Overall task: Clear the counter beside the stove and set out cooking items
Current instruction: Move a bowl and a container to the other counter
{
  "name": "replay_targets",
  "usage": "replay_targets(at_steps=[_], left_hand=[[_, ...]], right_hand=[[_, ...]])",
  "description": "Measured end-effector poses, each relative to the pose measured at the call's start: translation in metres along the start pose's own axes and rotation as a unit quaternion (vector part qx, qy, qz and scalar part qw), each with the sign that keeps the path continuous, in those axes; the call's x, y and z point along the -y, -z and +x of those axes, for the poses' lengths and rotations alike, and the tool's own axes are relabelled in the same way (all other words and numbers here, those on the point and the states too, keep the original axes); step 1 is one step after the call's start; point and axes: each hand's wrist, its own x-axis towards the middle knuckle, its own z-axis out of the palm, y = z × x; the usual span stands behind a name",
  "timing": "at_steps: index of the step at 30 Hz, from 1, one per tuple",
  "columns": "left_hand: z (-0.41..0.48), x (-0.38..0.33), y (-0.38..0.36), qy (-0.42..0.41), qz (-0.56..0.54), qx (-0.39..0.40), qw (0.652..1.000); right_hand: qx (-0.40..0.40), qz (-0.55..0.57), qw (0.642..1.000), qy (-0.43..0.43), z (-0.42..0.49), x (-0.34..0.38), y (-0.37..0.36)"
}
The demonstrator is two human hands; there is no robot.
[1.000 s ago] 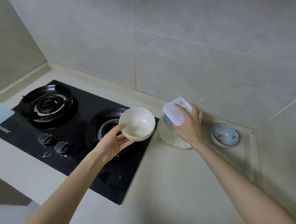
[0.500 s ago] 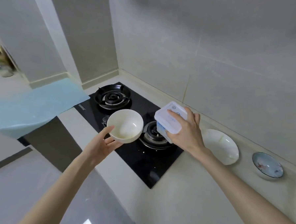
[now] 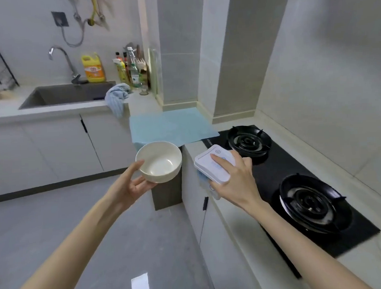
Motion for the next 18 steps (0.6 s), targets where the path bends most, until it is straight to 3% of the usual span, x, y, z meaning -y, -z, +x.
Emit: replay_targets(at_steps=[10, 18], left_hand=[[-0.024, -0.132, 0.181, -0.083, -0.049, -0.082, 0.992], [-0.020, -0.201, 0.296, -0.178, -0.075, -0.196, 0.961]], right_hand=[[0.061, 0.055, 0.993, 0.091, 0.086, 0.200, -0.135], [0.137, 0.100, 0.966, 0.196, 0.151, 0.326, -0.237]])
